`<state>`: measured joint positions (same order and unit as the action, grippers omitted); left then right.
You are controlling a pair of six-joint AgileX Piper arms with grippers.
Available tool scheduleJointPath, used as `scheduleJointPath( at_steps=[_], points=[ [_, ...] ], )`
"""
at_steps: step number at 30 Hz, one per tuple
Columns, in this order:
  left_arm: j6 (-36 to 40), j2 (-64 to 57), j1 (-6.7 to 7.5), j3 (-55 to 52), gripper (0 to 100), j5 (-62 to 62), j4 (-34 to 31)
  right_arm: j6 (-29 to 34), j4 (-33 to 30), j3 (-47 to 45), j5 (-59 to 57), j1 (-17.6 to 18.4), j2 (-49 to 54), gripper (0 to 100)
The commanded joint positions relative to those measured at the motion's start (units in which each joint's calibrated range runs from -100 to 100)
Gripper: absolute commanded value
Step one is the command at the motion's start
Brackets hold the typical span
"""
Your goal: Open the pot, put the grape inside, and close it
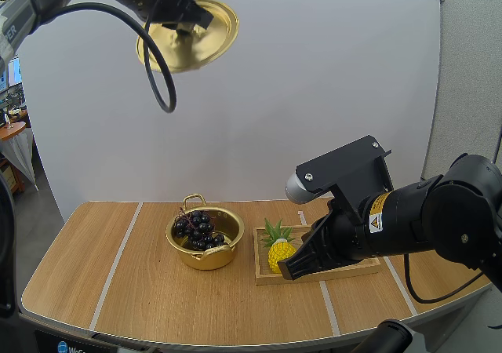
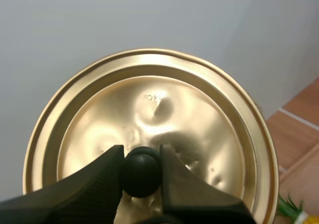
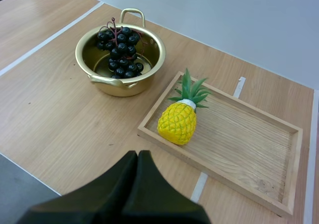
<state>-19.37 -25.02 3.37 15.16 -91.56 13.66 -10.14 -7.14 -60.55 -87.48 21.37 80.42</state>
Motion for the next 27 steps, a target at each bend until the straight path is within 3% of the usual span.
scheduleJointPath(
  at_steps=[1,10,17,27],
  points=[
    [0.6,-0.4,0.21,0.3,0,-8.4,1.1,0.0,-0.8,0.0,0.0,-0.4,0.5,0],
    [6.9,-0.4,0.21,0.2,0,-8.4,-1.1,0.0,-0.9,0.0,0.0,-0.5,0.5,0],
    [6.9,-0.4,0.21,-0.6,0,-8.4,-1.1,0.0,-0.9,0.0,-0.2,-0.5,0.5,0],
    [3.3,-0.4,0.21,-14.0,0,-8.4,-0.7,0.0,-0.9,0.0,-0.2,-0.5,0.5,0]
  ],
)
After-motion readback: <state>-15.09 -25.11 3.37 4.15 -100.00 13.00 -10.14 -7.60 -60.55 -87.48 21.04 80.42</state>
